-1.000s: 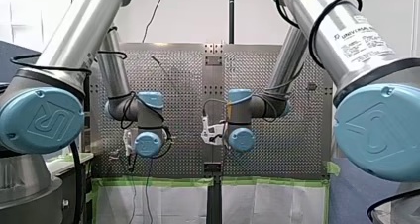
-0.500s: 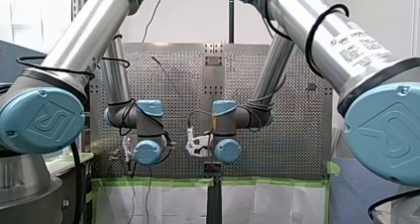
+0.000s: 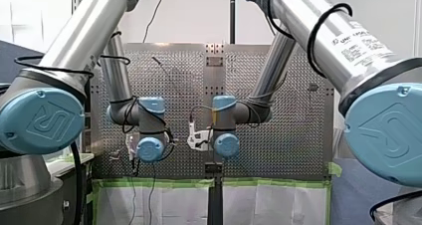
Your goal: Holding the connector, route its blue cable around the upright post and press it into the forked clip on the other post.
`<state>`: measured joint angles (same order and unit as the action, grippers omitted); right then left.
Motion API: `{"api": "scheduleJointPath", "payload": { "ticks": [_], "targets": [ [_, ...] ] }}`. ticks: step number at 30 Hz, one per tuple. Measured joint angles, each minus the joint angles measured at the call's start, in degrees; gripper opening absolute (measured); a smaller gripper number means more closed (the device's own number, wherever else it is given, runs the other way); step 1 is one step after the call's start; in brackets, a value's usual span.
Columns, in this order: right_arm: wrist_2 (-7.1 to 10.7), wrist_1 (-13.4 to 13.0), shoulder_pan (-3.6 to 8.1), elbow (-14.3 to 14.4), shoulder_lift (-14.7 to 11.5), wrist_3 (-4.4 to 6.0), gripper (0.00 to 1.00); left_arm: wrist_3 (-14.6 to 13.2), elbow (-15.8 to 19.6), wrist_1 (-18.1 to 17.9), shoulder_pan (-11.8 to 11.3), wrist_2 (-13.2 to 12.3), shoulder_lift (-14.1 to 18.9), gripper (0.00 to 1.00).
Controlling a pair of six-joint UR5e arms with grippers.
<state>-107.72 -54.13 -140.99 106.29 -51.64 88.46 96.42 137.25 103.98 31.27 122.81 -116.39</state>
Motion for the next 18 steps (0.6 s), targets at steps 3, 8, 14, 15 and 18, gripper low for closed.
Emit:
{"api": "scheduleJointPath", "payload": {
  "ticks": [3, 8, 14, 15, 18],
  "targets": [
    [-0.39, 1.45, 0.37, -1.31, -1.44, 1.44, 0.00, 1.54, -0.05, 1.52, -0.45, 0.17, 1.56, 0.00],
    [0.03, 3.97, 1.03, -2.30, -3.96, 3.91, 0.00, 2.94, -0.64, 4.31, -1.38, 2.19, 4.32, 0.00],
    [2.36, 7.49, 1.94, -4.88, -7.48, 4.93, 0.00, 3.86, -3.49, 7.84, -2.27, 3.08, 7.85, 0.00],
    [2.92, 8.11, 2.11, -5.45, -8.08, 4.90, 0.00, 4.08, -4.12, 8.44, -2.44, 3.12, 8.48, 0.00],
    [4.26, 9.51, 2.51, -6.82, -9.49, 4.80, 0.00, 4.49, -5.54, 9.90, -2.88, 3.31, 9.93, 0.00]
  ]
}}
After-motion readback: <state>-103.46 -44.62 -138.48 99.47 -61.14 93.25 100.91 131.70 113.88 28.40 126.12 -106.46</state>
